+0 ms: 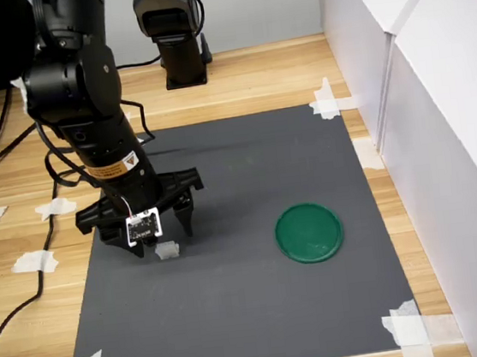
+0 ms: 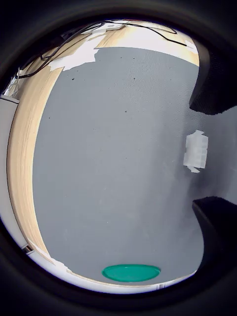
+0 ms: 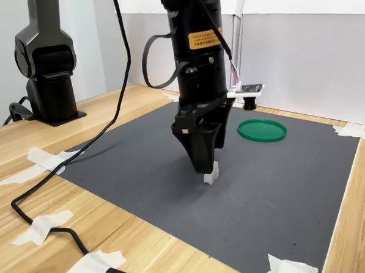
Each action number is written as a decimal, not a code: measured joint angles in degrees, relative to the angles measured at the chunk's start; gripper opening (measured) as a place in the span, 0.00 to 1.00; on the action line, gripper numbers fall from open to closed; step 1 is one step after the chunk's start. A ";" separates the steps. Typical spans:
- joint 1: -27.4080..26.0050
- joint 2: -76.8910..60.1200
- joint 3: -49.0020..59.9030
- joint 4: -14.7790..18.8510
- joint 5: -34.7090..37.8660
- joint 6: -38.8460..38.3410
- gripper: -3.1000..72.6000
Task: Grasp a white terminal and put it on the green lid.
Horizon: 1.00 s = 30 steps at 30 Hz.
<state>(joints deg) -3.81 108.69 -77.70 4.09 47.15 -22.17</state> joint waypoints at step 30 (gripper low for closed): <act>0.00 3.15 0.00 0.00 -2.04 4.67 0.70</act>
<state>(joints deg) -3.81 111.84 -77.70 4.09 45.10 -17.50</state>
